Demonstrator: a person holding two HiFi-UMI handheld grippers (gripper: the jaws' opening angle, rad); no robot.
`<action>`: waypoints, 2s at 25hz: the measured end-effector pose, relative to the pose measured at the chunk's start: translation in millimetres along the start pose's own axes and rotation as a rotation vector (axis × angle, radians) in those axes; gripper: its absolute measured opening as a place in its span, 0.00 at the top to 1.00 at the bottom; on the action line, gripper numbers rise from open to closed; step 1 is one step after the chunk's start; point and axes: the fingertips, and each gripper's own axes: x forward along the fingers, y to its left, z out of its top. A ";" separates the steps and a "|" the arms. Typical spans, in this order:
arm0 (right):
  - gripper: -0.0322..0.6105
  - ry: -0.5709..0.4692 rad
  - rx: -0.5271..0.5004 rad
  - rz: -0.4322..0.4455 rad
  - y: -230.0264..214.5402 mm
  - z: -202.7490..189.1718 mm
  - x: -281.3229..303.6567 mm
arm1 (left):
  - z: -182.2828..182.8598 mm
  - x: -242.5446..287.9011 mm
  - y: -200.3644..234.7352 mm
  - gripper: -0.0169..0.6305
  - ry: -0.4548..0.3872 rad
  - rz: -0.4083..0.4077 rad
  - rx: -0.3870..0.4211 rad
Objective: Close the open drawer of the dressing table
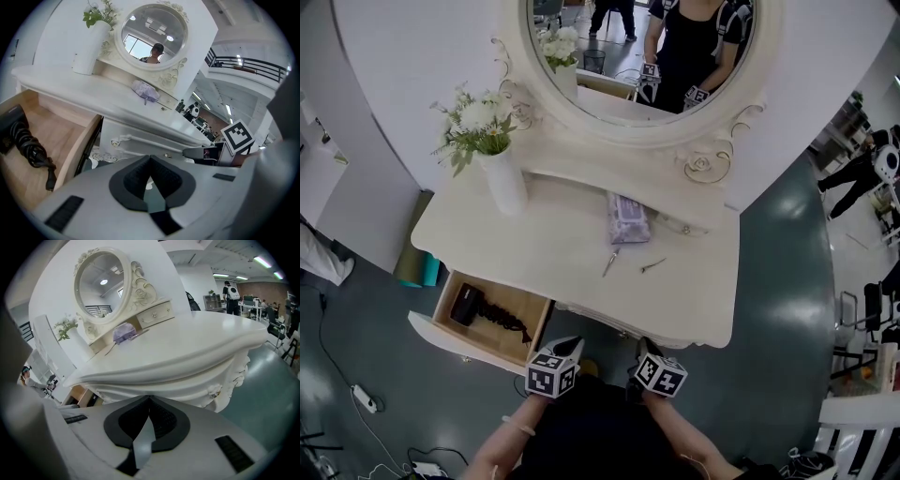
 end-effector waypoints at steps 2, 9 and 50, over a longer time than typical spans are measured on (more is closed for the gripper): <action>0.92 -0.005 -0.004 0.001 -0.8 2.5 2.5 | 1.6 0.5 1.4 0.95 -0.004 0.008 0.001; 0.92 -0.011 -0.009 0.017 -0.4 9.0 8.1 | 5.6 4.1 4.7 0.95 -0.013 0.030 -0.004; 0.92 -0.252 -0.176 0.246 120.6 -14.3 -120.9 | 4.1 -164.4 -53.5 0.95 -0.364 -0.050 0.061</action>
